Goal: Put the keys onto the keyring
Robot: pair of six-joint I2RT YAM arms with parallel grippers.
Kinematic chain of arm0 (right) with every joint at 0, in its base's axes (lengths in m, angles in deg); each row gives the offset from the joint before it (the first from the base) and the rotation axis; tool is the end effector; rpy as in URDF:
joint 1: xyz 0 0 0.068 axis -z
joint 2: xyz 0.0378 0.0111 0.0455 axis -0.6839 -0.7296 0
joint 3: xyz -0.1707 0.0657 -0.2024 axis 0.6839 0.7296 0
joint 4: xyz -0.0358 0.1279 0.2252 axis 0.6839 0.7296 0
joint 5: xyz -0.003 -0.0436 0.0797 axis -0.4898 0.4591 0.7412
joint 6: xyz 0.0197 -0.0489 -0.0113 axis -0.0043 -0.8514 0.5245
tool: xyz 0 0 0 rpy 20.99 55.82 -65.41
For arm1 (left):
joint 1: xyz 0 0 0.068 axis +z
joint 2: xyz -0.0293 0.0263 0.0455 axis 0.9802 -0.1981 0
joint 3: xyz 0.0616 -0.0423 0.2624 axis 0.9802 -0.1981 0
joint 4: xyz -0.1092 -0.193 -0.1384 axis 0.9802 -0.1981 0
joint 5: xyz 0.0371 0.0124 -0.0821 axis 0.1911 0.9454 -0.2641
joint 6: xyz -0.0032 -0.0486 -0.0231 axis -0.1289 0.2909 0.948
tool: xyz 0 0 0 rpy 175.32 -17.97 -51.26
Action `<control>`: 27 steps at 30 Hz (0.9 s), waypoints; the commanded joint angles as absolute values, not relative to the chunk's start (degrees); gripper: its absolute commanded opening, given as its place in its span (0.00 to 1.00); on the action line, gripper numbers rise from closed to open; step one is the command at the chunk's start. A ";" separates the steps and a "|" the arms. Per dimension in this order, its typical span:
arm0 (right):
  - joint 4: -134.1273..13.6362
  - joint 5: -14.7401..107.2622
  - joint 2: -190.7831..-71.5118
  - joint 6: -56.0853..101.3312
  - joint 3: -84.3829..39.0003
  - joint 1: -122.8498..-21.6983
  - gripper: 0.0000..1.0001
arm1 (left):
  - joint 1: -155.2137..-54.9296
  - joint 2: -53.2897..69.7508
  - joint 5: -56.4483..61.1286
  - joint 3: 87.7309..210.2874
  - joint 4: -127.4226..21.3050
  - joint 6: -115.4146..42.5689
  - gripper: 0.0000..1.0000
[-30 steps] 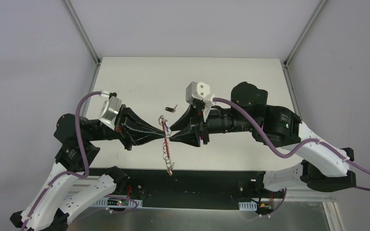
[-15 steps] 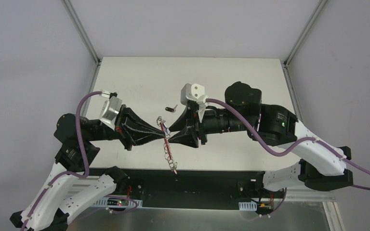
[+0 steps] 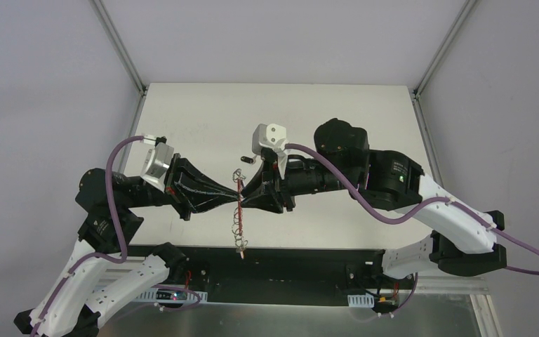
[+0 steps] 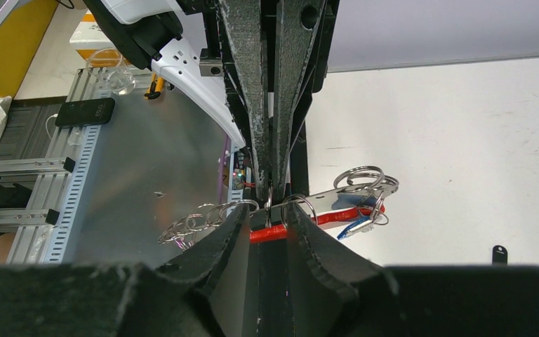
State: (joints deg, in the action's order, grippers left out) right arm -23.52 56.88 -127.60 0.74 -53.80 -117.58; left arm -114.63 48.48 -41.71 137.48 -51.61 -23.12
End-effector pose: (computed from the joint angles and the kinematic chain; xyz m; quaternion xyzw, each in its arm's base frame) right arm 0.0574 0.2480 0.5280 -0.5989 0.4564 0.4245 0.5028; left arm 0.0507 -0.0717 0.4716 0.4224 0.4162 -0.5849 0.5534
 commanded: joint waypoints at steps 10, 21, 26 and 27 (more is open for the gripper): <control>-24.11 58.70 -127.34 1.04 -55.67 -117.50 0.15 | -115.13 49.16 -39.79 139.65 -49.19 -24.62 0.00; -24.90 59.69 -127.05 0.27 -54.23 -117.50 0.00 | -115.13 49.14 -40.07 139.65 -48.61 -24.80 0.00; -27.72 56.27 -124.42 0.45 -50.50 -117.50 0.00 | -115.13 49.21 -41.38 139.44 -48.28 -25.39 0.00; -28.33 55.15 -123.74 0.51 -49.64 -117.49 0.00 | -115.13 49.40 -41.07 139.42 -48.68 -25.86 0.06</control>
